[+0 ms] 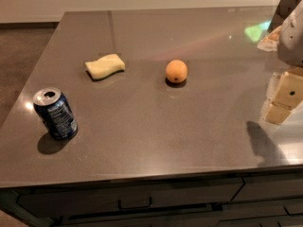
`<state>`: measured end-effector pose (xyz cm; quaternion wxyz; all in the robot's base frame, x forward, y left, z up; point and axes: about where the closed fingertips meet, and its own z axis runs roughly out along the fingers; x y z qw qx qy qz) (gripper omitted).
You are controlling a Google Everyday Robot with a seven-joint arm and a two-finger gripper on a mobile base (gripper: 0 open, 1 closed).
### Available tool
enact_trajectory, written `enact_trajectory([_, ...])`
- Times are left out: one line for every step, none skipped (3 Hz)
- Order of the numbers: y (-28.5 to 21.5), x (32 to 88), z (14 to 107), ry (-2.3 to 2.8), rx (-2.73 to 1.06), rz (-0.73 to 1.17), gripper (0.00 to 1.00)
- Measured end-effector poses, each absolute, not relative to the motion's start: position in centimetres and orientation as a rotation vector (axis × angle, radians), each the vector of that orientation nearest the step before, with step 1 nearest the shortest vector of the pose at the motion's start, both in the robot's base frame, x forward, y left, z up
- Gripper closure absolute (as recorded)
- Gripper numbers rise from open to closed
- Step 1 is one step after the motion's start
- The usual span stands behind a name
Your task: Pick pepsi can
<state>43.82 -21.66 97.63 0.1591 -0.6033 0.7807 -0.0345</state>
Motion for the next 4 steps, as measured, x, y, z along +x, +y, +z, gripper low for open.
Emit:
enact_trajectory([-21.7,43.8,97.6,2.231,-1.724,-0.099,0.00])
enact_trajectory([-21.3,43.9,97.8,2.217,-1.735,-0.100,0.00])
enact_trajectory([-18.7,44.4,97.9,2.143,-1.783,-0.041,0.00])
enact_trajectory([-13.1,45.2,97.0,1.996,-1.893,0.065,0.00])
